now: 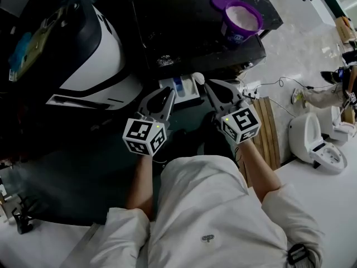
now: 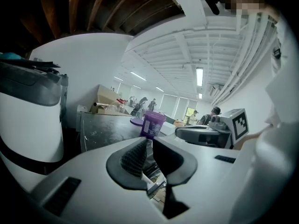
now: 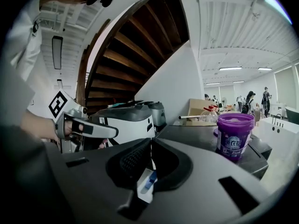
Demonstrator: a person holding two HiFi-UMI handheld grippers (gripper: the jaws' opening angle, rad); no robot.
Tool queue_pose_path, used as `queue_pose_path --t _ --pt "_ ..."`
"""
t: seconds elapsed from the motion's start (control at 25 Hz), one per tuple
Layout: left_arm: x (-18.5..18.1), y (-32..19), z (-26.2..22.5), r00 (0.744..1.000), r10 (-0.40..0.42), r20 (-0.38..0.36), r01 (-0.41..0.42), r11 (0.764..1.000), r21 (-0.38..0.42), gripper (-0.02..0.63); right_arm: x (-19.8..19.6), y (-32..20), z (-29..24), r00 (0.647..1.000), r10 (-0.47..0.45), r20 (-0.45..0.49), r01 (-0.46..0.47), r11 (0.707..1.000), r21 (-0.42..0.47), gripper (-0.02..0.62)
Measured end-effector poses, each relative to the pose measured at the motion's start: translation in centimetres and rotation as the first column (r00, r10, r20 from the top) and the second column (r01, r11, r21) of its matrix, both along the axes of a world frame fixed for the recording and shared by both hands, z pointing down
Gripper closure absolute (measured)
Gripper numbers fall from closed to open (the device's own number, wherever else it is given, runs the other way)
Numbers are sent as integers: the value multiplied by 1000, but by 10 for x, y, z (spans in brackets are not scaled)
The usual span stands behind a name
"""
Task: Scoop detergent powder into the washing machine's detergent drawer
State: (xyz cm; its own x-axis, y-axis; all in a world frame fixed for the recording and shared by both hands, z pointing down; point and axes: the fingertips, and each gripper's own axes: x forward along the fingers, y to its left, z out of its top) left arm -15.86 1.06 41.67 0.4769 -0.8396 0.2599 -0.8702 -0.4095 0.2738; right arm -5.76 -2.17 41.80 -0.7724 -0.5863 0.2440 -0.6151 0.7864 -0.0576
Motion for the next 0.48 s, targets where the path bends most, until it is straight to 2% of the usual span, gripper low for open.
queue_pose_path --t 0.48 --pt "-5 2 -15 999 -28 22 27 998 48 567 7 -5 -33 999 25 40 -27 999 35 581"
